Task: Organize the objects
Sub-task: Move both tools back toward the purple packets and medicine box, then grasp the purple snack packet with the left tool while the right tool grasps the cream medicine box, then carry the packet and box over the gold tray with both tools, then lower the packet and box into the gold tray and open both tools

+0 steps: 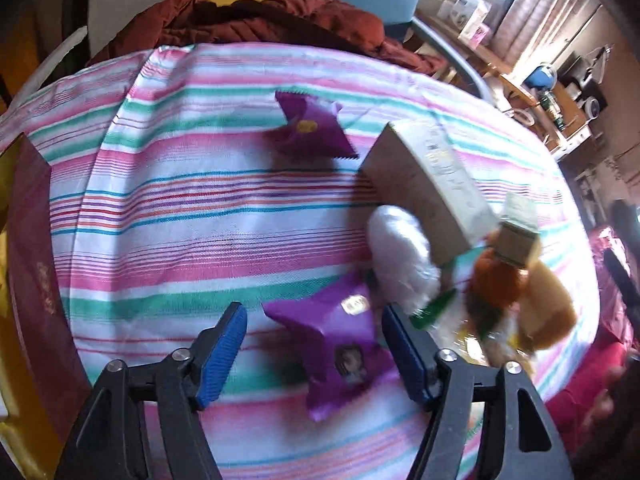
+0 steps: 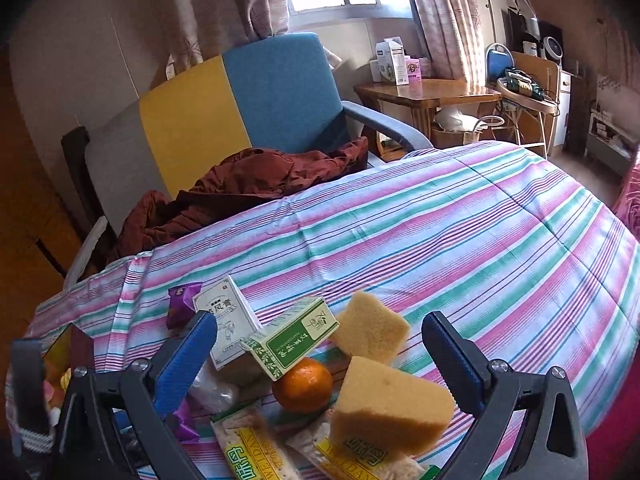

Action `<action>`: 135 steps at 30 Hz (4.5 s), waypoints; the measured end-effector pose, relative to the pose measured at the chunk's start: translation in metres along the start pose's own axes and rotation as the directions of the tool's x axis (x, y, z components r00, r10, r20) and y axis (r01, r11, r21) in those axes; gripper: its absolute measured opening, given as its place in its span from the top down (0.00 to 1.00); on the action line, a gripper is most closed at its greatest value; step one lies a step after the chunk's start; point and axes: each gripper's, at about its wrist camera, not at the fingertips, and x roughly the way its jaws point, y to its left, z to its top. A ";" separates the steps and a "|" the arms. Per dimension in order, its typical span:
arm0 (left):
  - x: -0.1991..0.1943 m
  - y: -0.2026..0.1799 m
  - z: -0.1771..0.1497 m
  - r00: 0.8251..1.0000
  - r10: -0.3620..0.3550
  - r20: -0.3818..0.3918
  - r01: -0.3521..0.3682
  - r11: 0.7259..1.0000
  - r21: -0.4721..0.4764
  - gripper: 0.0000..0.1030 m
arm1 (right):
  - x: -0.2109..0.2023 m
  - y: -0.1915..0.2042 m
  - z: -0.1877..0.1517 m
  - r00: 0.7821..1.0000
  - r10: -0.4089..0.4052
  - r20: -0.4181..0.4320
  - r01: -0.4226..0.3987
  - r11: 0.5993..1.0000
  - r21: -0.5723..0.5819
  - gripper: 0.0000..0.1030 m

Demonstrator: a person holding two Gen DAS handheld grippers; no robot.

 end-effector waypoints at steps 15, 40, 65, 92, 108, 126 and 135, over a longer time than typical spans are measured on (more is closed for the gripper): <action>-0.004 0.003 -0.020 0.991 0.014 0.136 -0.033 0.990 0.137 0.46 | -0.002 0.032 -0.008 1.000 -0.029 0.012 0.031 0.985 -0.171 0.00; -0.001 0.014 -0.026 0.979 -0.037 0.200 0.012 0.992 0.129 0.47 | 0.129 0.111 -0.009 0.936 0.036 -0.349 -0.191 0.887 -0.421 0.50; -0.094 0.033 -0.062 0.956 -0.012 0.294 -0.028 0.991 0.133 0.50 | 0.068 0.124 0.017 0.947 0.266 -0.182 -0.317 0.864 -0.390 0.50; -0.184 0.241 -0.157 0.917 0.186 0.353 -0.085 0.956 -0.282 0.50 | -0.028 0.321 -0.098 0.807 0.449 -0.384 -0.591 0.619 -0.517 0.50; -0.188 0.331 -0.106 0.886 0.347 0.308 -0.215 0.896 -0.389 0.43 | 0.004 0.416 -0.131 0.782 0.375 -0.499 -0.614 0.603 -0.510 0.50; -0.202 0.304 -0.154 0.866 0.351 0.357 -0.180 0.884 -0.432 0.40 | 0.014 0.401 -0.135 0.793 0.380 -0.475 -0.586 0.687 -0.429 0.01; -0.209 0.274 -0.164 0.855 0.362 0.373 -0.205 0.894 -0.398 0.39 | -0.031 0.375 -0.155 0.874 0.347 -0.339 -0.485 0.658 -0.576 0.00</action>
